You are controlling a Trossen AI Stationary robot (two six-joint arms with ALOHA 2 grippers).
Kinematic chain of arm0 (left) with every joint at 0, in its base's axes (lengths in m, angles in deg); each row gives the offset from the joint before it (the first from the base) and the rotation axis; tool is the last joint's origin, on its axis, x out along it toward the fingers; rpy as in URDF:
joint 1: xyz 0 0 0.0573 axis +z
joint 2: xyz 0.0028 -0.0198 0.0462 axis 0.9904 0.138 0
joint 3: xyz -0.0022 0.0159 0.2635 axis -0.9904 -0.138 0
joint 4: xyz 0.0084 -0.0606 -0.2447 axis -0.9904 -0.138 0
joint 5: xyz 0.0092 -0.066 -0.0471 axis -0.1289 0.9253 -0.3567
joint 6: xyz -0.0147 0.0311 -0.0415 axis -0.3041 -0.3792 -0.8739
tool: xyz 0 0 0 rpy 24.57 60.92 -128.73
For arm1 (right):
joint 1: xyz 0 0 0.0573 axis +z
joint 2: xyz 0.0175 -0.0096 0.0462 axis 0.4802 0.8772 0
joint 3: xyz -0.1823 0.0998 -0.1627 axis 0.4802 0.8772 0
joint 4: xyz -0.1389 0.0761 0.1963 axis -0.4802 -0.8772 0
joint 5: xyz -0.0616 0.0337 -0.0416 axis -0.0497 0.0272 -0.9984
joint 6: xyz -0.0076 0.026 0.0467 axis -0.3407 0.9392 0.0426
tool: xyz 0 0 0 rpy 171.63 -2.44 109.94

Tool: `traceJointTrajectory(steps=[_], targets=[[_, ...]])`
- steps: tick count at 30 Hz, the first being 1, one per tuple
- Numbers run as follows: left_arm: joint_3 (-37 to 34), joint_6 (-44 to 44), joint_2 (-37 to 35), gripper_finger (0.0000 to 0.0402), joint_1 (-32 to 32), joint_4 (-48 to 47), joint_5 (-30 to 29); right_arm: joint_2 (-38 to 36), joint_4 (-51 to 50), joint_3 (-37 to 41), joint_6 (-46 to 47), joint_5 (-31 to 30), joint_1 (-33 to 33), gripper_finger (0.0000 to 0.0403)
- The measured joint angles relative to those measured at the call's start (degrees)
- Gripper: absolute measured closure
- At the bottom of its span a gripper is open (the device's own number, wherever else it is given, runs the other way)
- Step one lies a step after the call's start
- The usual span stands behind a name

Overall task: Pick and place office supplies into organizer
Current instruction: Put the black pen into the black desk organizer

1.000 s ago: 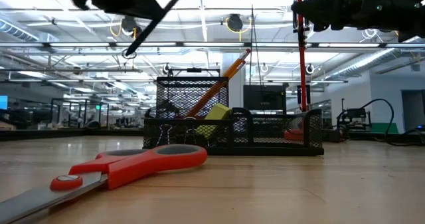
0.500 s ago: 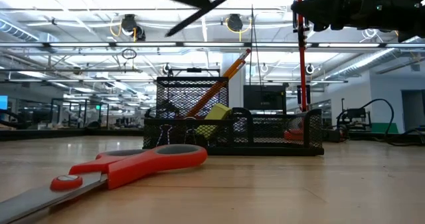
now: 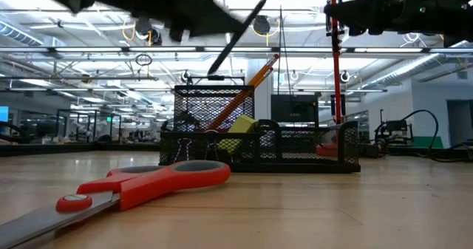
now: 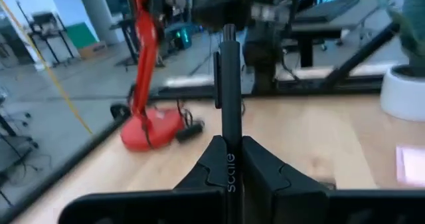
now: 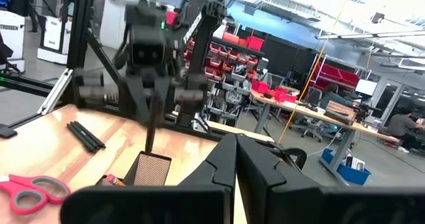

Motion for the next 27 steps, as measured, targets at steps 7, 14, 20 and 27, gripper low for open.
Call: traceJointTrajectory(steps=[7, 14, 20, 27], targets=[[-6.03, -3.08, 0.07, 0.0381, -0.37, 4.80, -0.03, 0.00, 0.45, 0.00, -1.29, 0.00, 0.00, 0.0399], [-8.58, -5.27, 0.16, 0.0379, -0.32, 5.29, 0.96, 0.00, 1.20, 0.00, -1.22, -0.06, 0.00, 0.0399], [-8.58, -4.93, 1.80, 0.0379, -0.11, 6.39, 1.35, 0.00, 1.64, 0.00, -1.16, -0.09, 0.00, 0.0399], [-7.97, -4.42, 5.44, 0.0378, 1.00, 9.56, 2.82, 0.00, 1.54, 0.02, -1.11, -0.11, 0.00, 0.0399]])
